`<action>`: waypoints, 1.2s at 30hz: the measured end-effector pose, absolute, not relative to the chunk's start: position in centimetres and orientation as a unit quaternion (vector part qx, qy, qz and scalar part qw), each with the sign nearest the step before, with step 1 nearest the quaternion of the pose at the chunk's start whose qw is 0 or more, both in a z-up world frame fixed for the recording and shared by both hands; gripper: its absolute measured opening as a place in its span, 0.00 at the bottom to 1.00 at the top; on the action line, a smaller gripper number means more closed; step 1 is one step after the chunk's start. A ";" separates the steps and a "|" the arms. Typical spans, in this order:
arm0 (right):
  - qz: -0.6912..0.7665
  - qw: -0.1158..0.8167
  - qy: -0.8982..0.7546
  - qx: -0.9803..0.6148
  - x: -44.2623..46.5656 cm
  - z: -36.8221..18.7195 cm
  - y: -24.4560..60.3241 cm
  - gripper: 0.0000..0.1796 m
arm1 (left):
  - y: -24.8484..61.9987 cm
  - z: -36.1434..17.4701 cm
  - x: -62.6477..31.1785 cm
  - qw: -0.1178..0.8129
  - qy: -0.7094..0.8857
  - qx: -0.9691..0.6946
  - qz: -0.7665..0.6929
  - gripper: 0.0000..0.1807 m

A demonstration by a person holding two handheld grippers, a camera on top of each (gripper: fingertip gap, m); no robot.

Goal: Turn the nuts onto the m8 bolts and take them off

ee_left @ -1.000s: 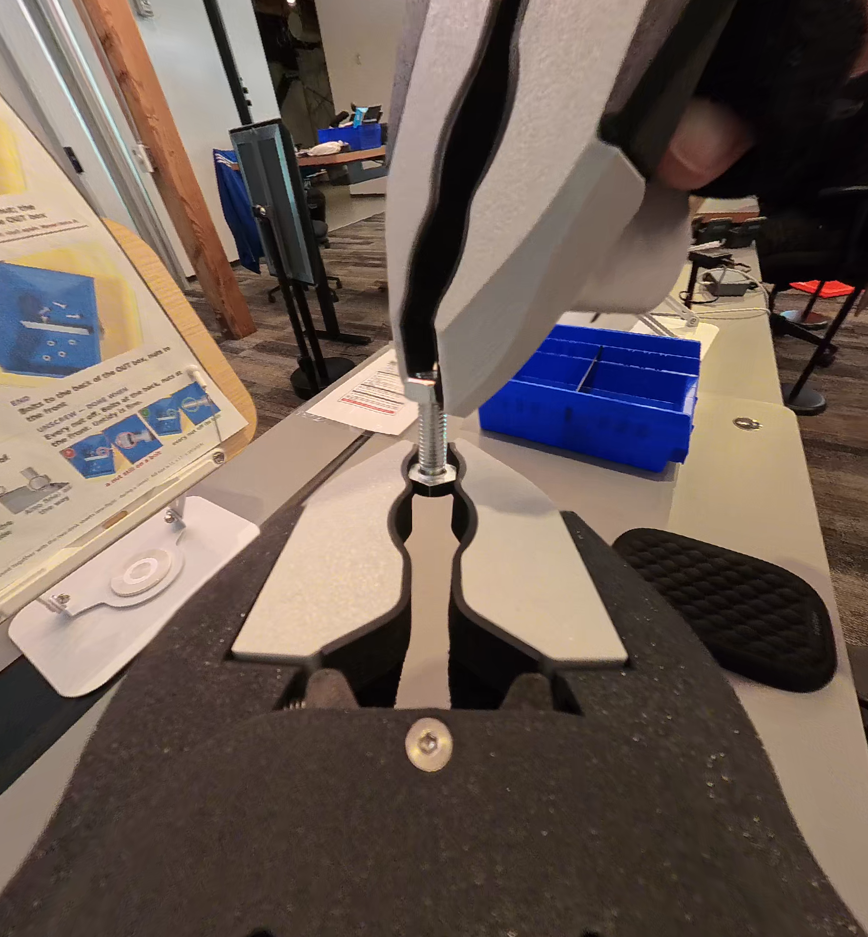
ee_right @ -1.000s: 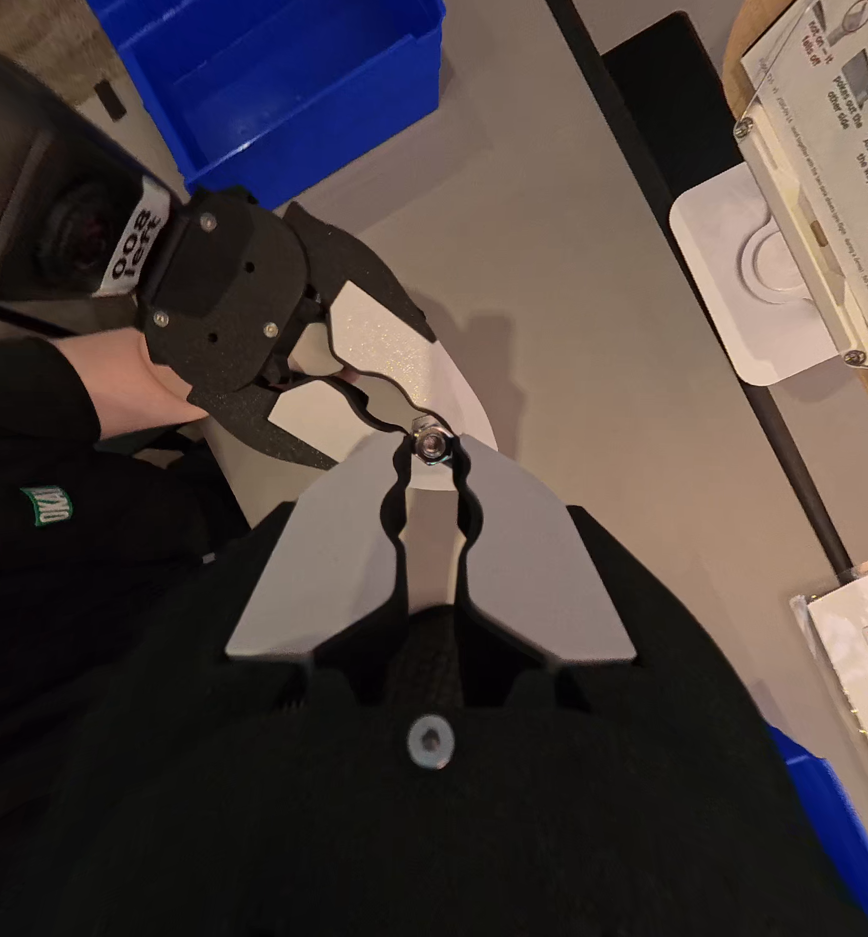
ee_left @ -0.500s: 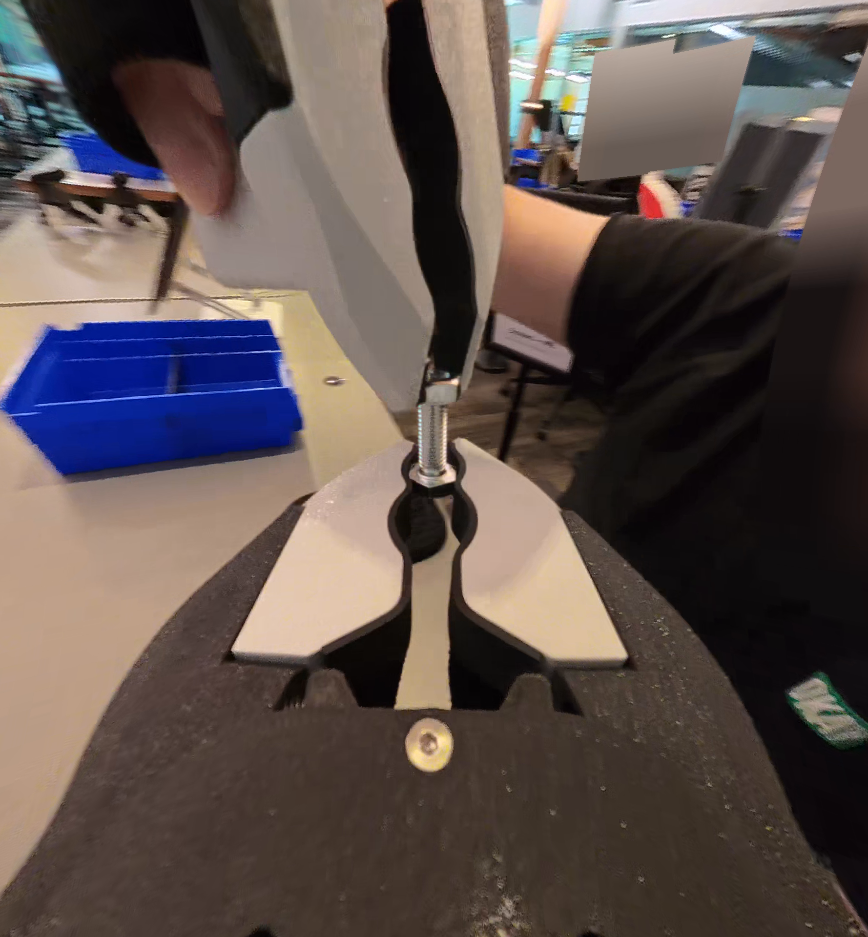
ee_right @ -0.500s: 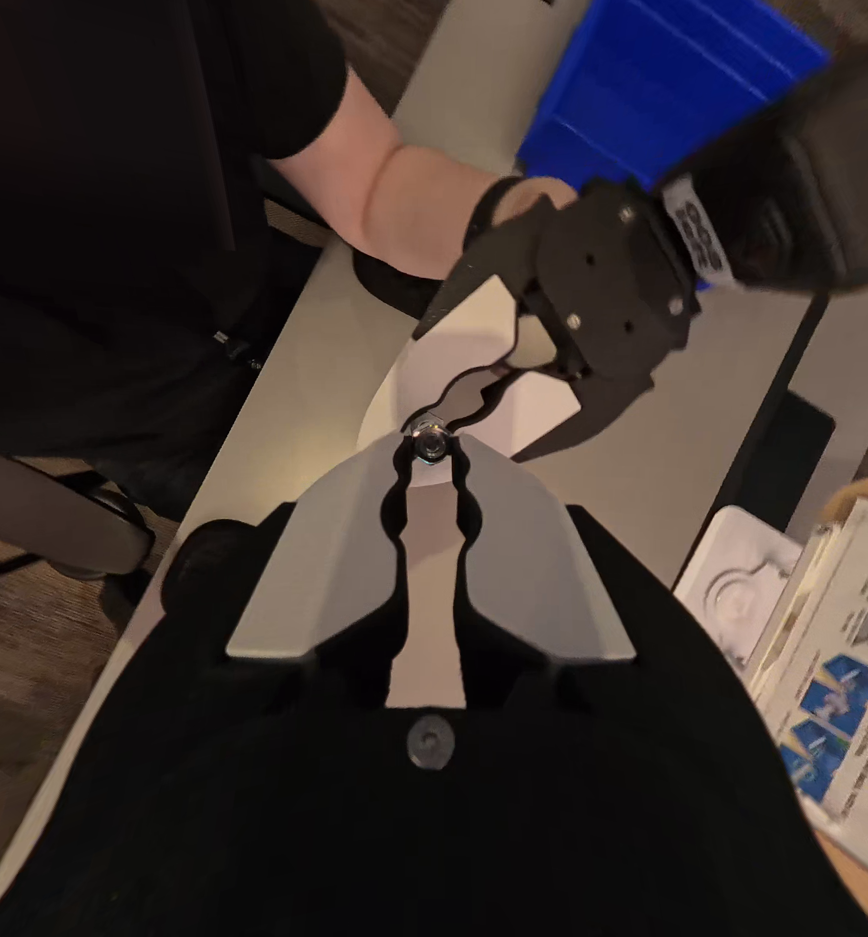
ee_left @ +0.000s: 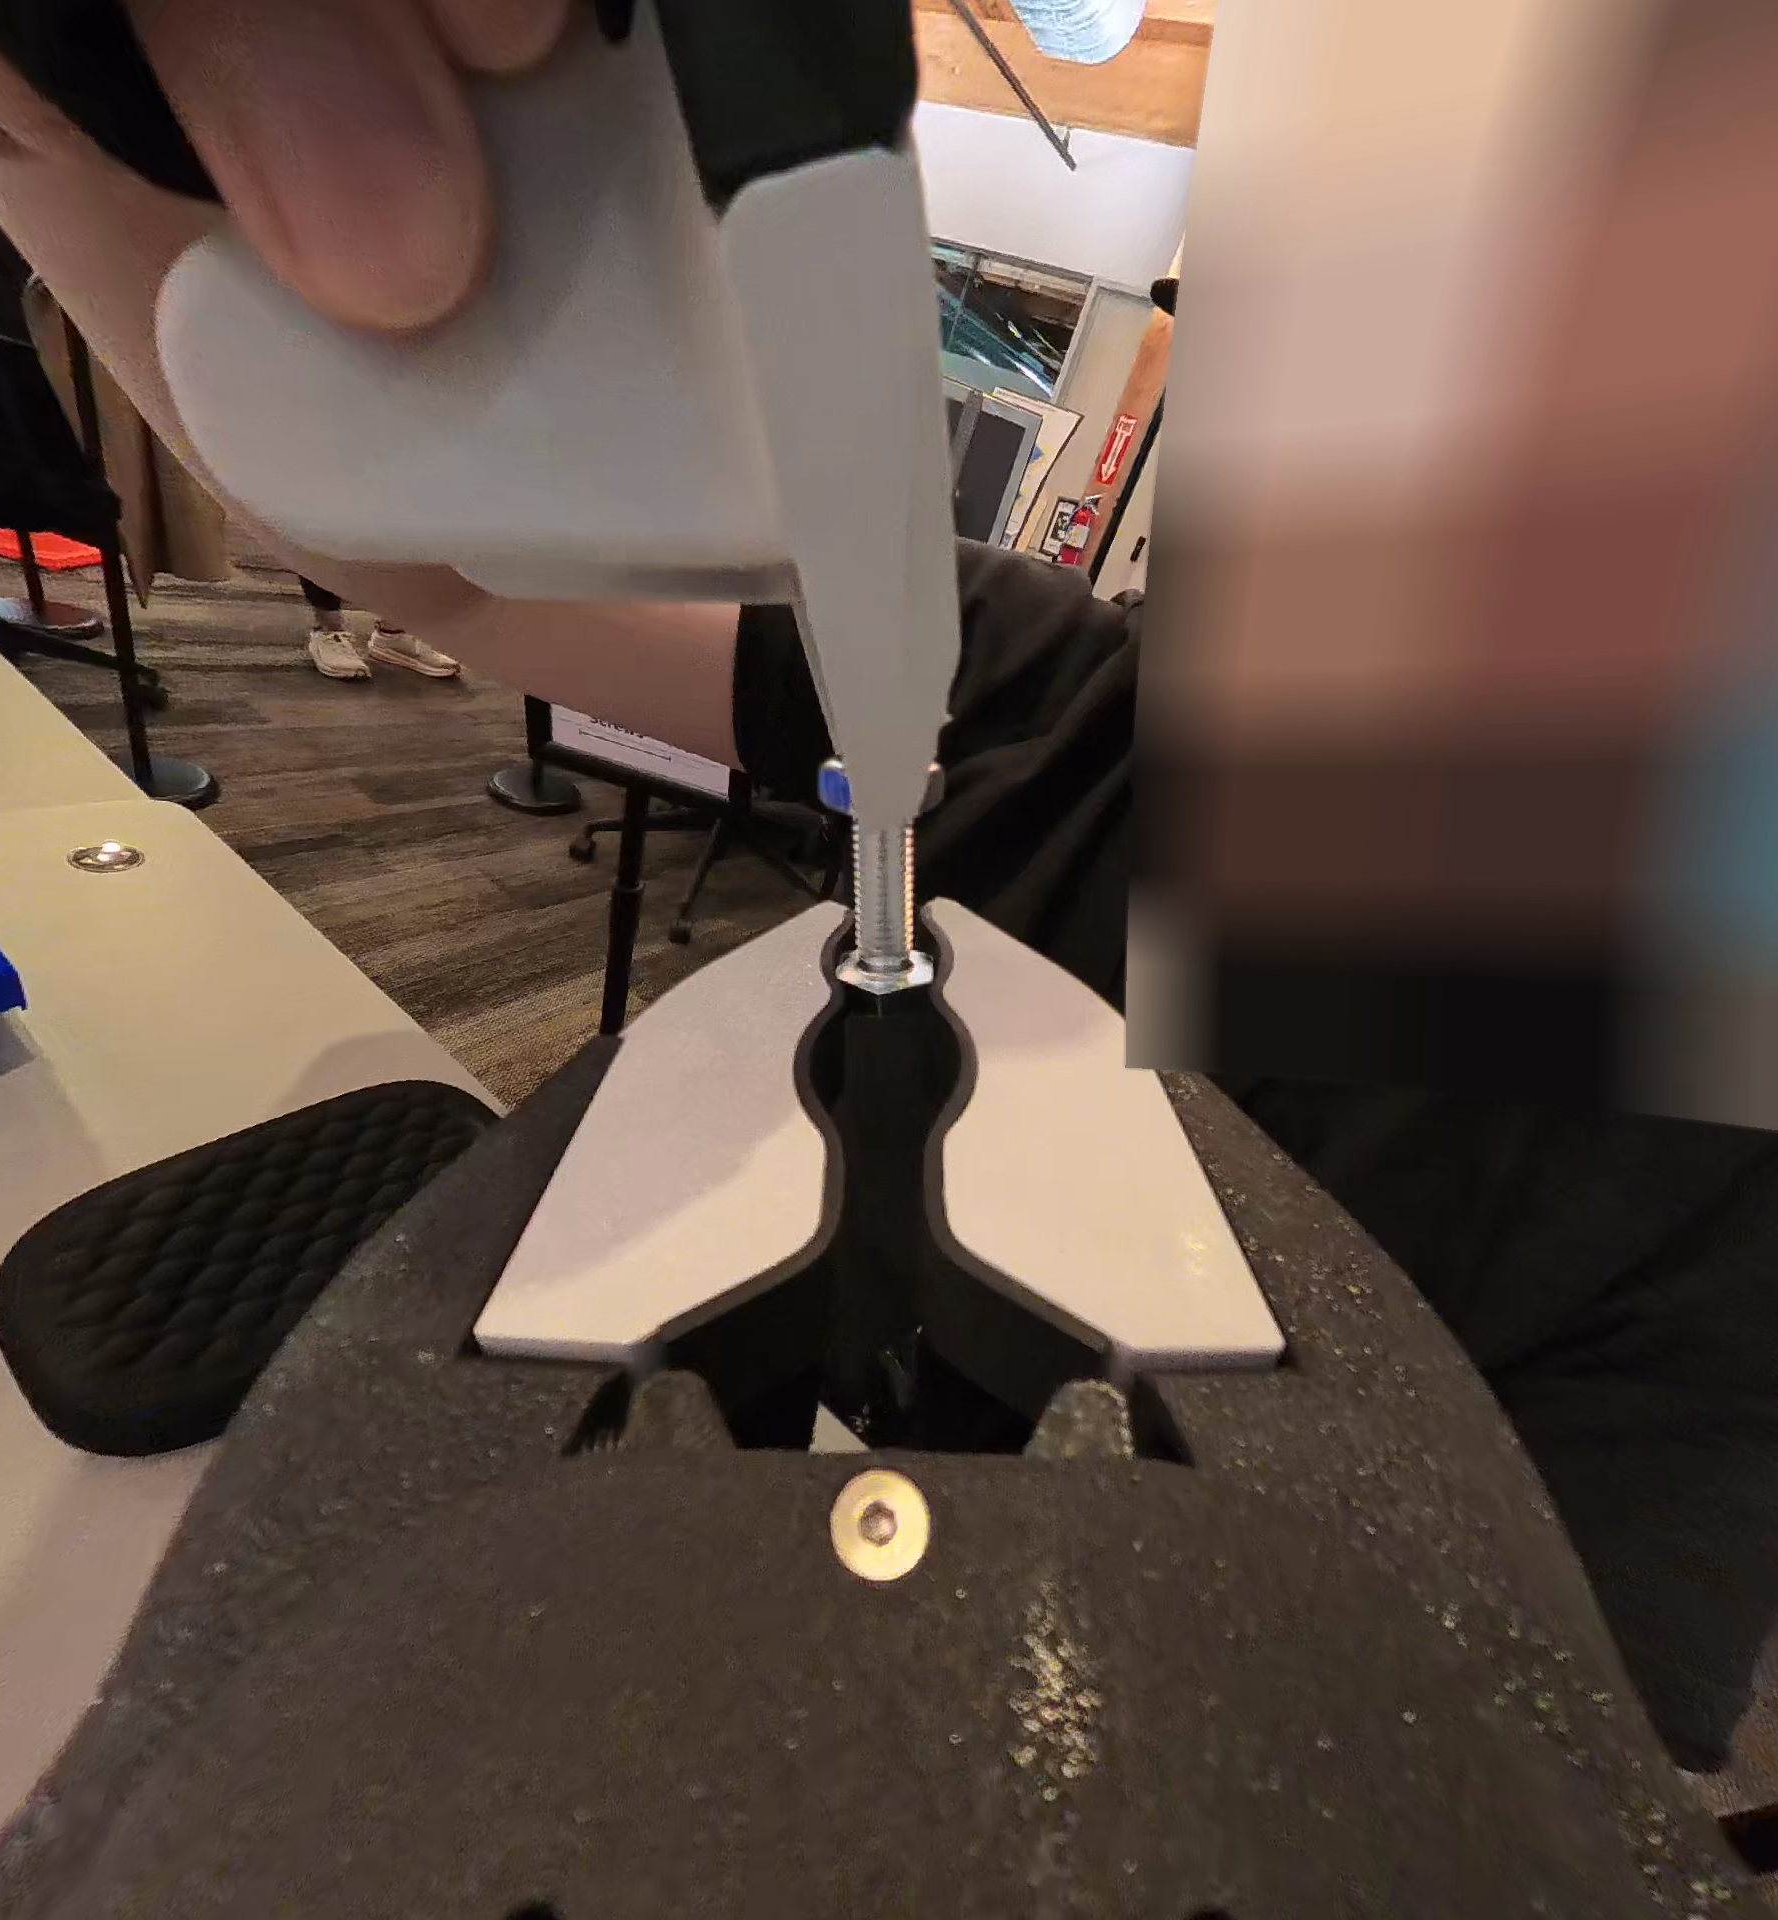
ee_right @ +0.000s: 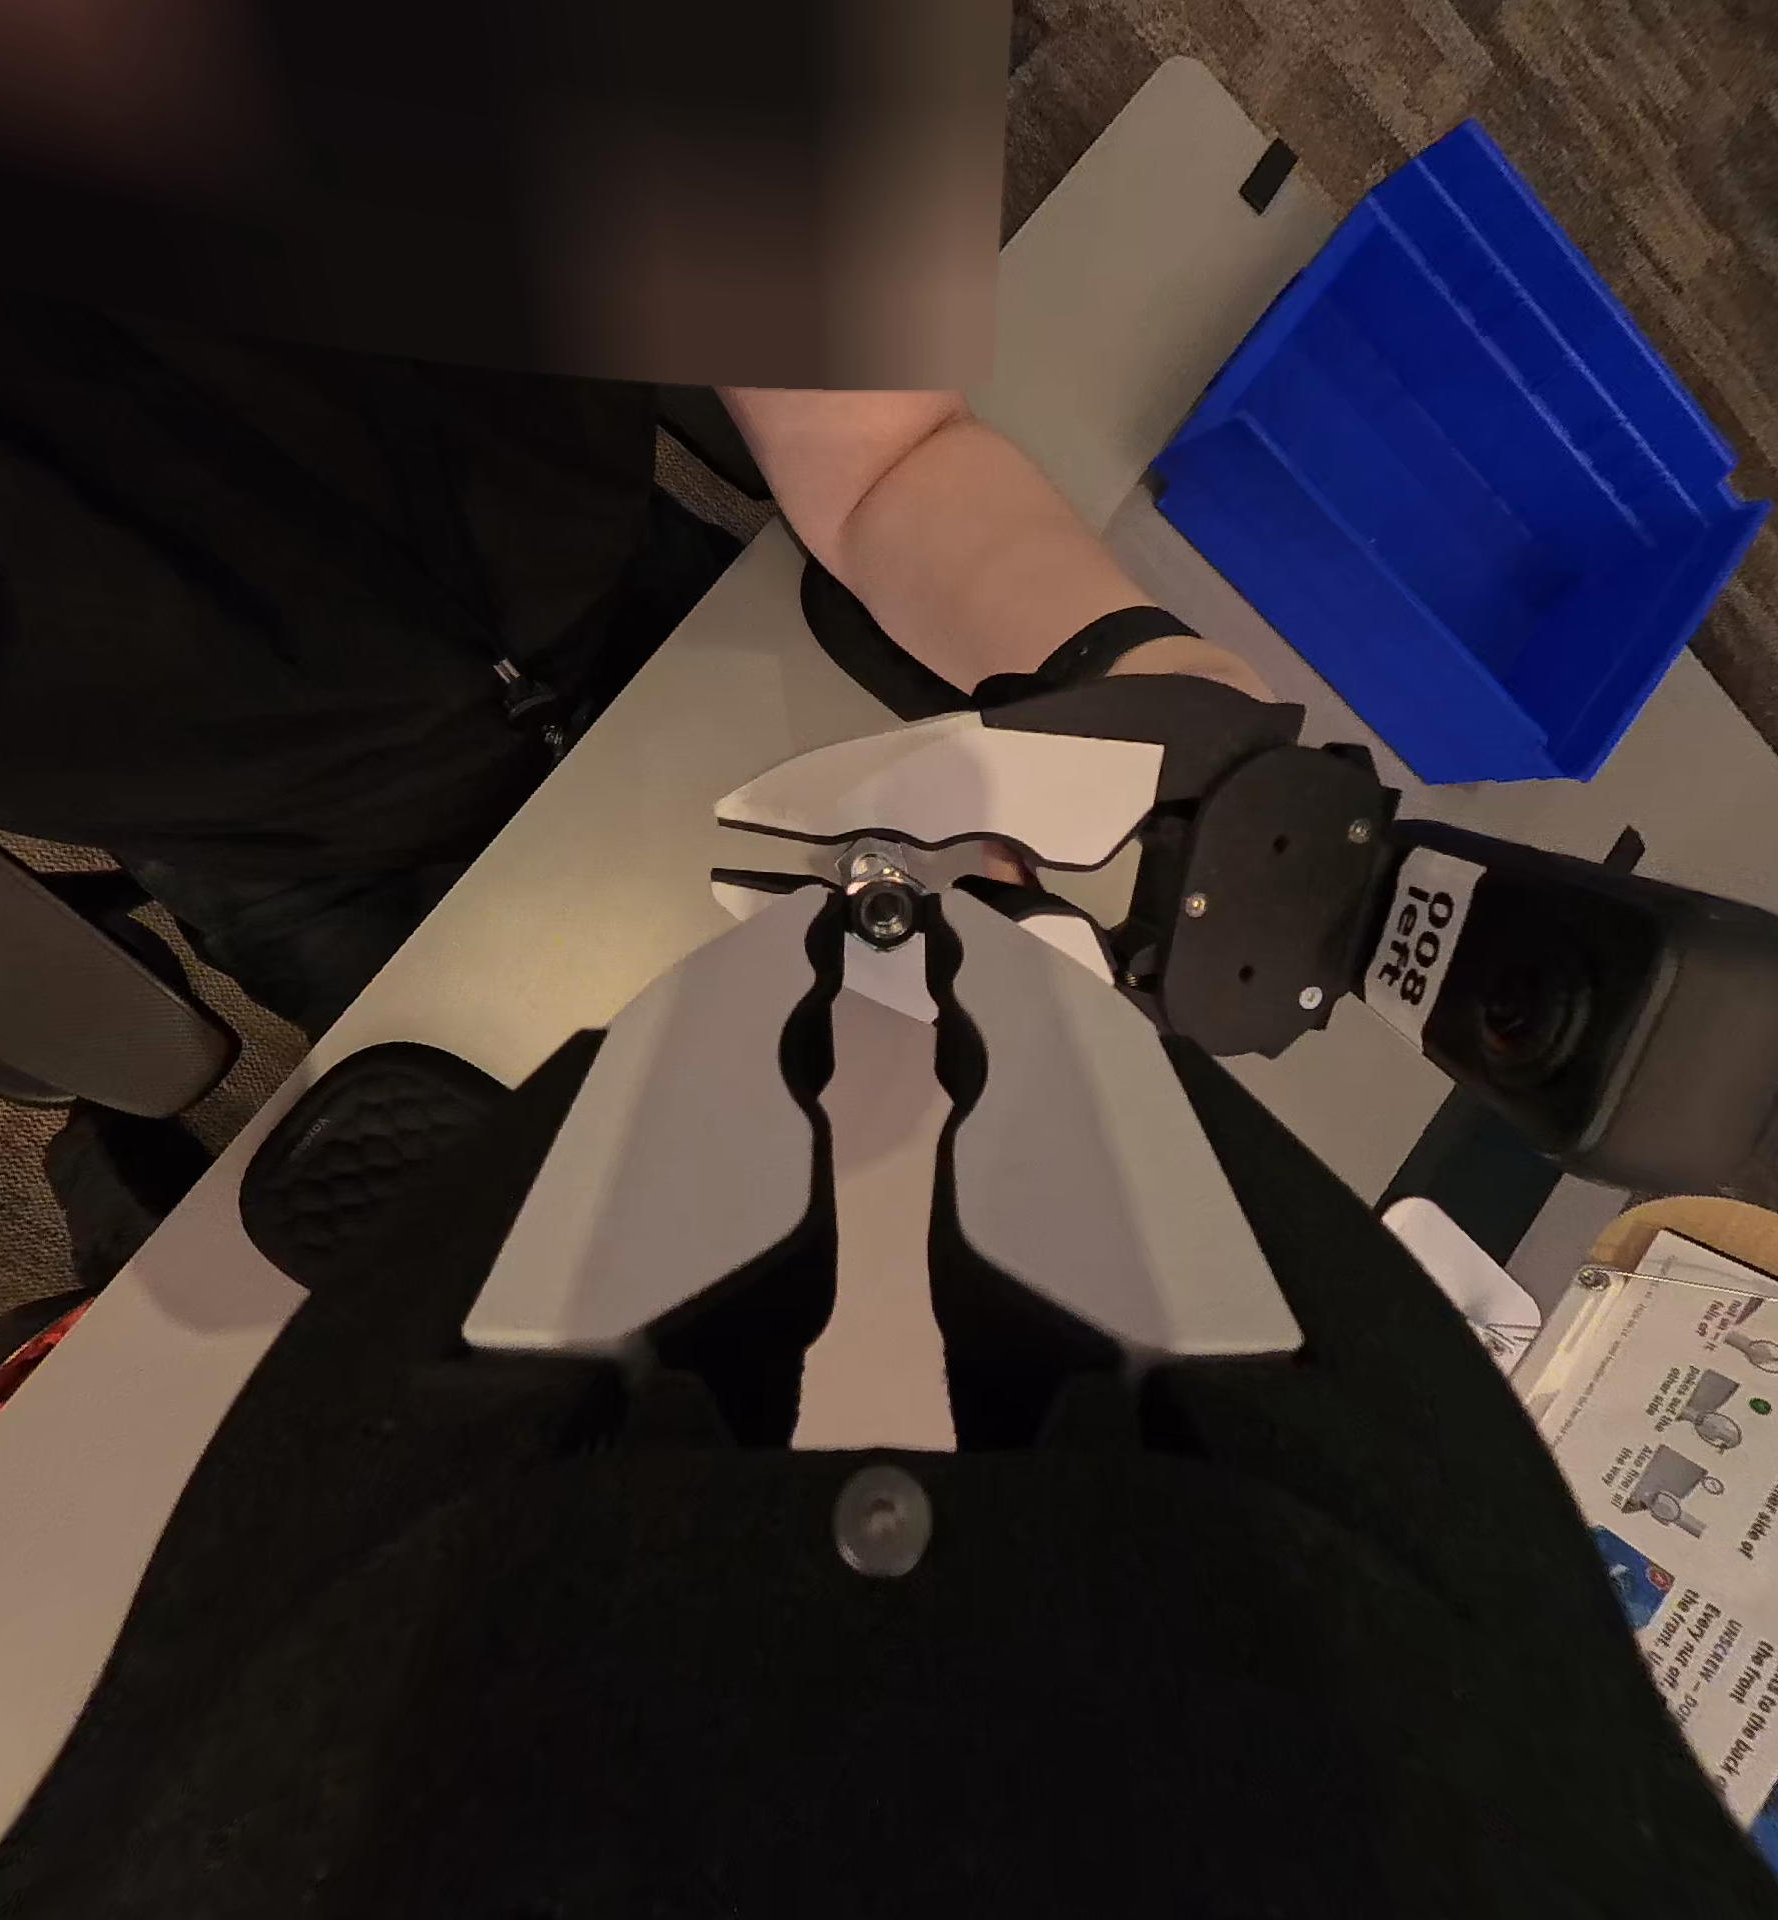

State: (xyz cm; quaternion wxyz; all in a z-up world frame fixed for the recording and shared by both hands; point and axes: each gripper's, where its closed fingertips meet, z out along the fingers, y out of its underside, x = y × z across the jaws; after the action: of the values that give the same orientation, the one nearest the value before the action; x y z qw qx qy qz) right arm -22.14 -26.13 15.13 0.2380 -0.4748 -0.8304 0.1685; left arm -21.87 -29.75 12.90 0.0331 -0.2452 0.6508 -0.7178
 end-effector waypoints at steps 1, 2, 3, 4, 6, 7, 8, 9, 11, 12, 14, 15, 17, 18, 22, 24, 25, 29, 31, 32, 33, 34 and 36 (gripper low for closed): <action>0.169 0.238 -0.831 -0.474 -22.1 15.1 -26.2 0.08 | -29.8 12.8 -21.9 0.033 0.652 -0.245 -0.717 0.06; 0.170 0.237 -0.830 -0.476 -22.1 15.1 -26.2 0.08 | -29.8 12.8 -21.8 0.034 0.654 -0.246 -0.715 0.06; 0.170 0.236 -0.828 -0.478 -22.1 15.0 -26.1 0.08 | -29.8 12.7 -21.7 0.039 0.655 -0.250 -0.712 0.06; 0.170 0.236 -0.827 -0.481 -22.0 15.0 -26.1 0.08 | -29.7 12.7 -21.6 0.048 0.657 -0.254 -0.708 0.06; 0.170 0.239 -0.825 -0.483 -21.9 15.1 -25.9 0.08 | -29.5 12.7 -21.4 0.056 0.657 -0.261 -0.705 0.06; 0.168 0.240 -0.824 -0.484 -21.9 15.1 -25.9 0.08 | -29.5 12.7 -21.4 0.059 0.656 -0.262 -0.705 0.06; 0.167 0.241 -0.824 -0.484 -21.9 15.1 -25.8 0.08 | -29.4 12.7 -21.4 0.061 0.656 -0.263 -0.705 0.06; 0.166 0.242 -0.825 -0.483 -21.9 15.1 -25.8 0.08 | -29.4 12.7 -21.4 0.060 0.656 -0.263 -0.705 0.06; 0.165 0.241 -0.826 -0.483 -21.9 15.1 -25.9 0.08 | -29.5 12.7 -21.3 0.059 0.656 -0.263 -0.705 0.06; 0.164 0.240 -0.825 -0.484 -21.9 15.1 -25.9 0.08 | -29.5 12.7 -21.3 0.059 0.656 -0.263 -0.705 0.06; 0.161 0.244 -0.824 -0.485 -22.0 15.2 -25.8 0.09 | -29.5 12.7 -21.3 0.058 0.655 -0.263 -0.706 0.06; 0.159 0.250 -0.822 -0.486 -22.0 15.2 -25.6 0.10 | -29.5 12.8 -21.3 0.058 0.654 -0.262 -0.707 0.06; 0.155 0.257 -0.818 -0.491 -22.0 15.3 -25.3 0.14 | -29.4 12.9 -21.2 0.063 0.652 -0.263 -0.708 0.06; 0.155 0.256 -0.816 -0.495 -21.9 15.4 -25.3 0.14 | -29.3 13.0 -21.2 0.068 0.651 -0.263 -0.709 0.06; 0.160 0.271 -0.797 -0.516 -21.4 16.0 -24.6 0.18 | -28.1 13.5 -20.7 0.113 0.639 -0.279 -0.707 0.06; 0.160 0.299 -0.768 -0.543 -21.2 17.1 -23.5 0.20 | -26.7 13.5 -19.7 0.172 0.632 -0.312 -0.688 0.06; 0.158 0.316 -0.744 -0.567 -21.0 17.7 -22.5 0.20 | -25.7 13.4 -19.0 0.211 0.626 -0.336 -0.671 0.06; 0.171 0.335 -0.601 -0.705 -19.6 19.3 -18.2 0.22 | -21.3 13.6 -17.1 0.356 0.588 -0.415 -0.596 0.06; 0.195 0.338 -0.525 -0.756 -19.4 19.8 -16.7 0.21 | -19.2 14.0 -16.5 0.420 0.557 -0.449 -0.559 0.06; 0.211 0.335 -0.491 -0.776 -19.4 19.9 -16.2 0.19 | -18.0 14.2 -16.3 0.455 0.537 -0.467 -0.535 0.06; 0.221 0.328 -0.462 -0.794 -19.3 19.9 -15.7 0.19 | -16.8 14.4 -16.2 0.488 0.519 -0.484 -0.508 0.06; 0.230 0.318 -0.444 -0.806 -19.4 19.8 -15.5 0.20 | -15.6 14.4 -16.2 0.517 0.502 -0.501 -0.479 0.06; 0.219 0.303 -0.412 -0.831 -19.2 19.2 -14.8 0.20 | -13.7 14.4 -16.4 0.566 0.471 -0.529 -0.423 0.05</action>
State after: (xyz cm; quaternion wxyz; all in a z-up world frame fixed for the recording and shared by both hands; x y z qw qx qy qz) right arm -19.17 -14.83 19.23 0.3031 -0.8307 -0.4123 0.2192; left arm -16.38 -13.67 14.36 0.5655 -0.5286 0.4712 -0.4229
